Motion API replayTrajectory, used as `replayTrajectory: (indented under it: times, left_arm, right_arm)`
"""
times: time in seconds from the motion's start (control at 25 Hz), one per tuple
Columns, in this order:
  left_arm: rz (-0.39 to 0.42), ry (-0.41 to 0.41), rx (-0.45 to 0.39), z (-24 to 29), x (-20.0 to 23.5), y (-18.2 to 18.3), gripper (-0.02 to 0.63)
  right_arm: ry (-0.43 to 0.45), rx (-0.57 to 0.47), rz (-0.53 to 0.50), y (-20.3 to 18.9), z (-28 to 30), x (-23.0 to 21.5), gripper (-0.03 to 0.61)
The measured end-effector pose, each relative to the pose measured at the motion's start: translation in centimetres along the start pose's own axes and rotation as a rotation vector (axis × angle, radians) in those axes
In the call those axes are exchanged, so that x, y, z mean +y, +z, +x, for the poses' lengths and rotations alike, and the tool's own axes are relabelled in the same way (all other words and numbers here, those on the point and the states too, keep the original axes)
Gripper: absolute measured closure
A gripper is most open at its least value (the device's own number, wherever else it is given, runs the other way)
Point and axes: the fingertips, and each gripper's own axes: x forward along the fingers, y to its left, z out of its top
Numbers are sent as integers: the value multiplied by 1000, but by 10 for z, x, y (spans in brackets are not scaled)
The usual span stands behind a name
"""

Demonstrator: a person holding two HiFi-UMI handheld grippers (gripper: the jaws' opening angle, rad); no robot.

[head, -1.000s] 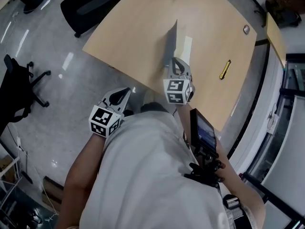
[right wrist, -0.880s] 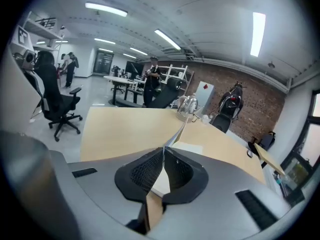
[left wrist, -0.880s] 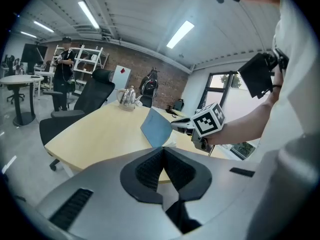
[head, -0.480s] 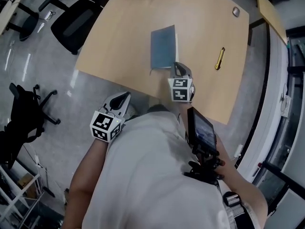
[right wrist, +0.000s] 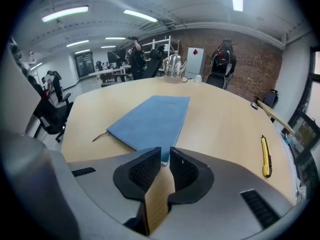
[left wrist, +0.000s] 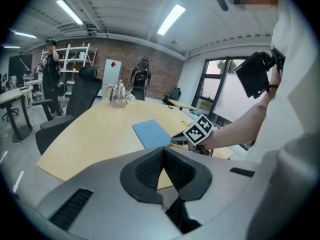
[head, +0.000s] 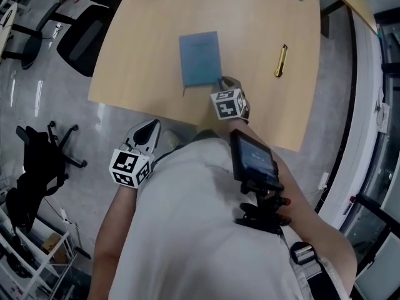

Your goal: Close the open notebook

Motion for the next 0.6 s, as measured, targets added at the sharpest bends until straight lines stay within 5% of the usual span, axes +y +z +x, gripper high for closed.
replayTrajectory:
  times: [0.2,0.6]
  left_arm:
    - [-13,23,6,12,3,5,609]
    - [-31,-10,-8,48,-5,22,609]
  right_arm:
    - [36,46,-82,-5,12,2,545]
    - [169,-68,67,5,-5,-7,546]
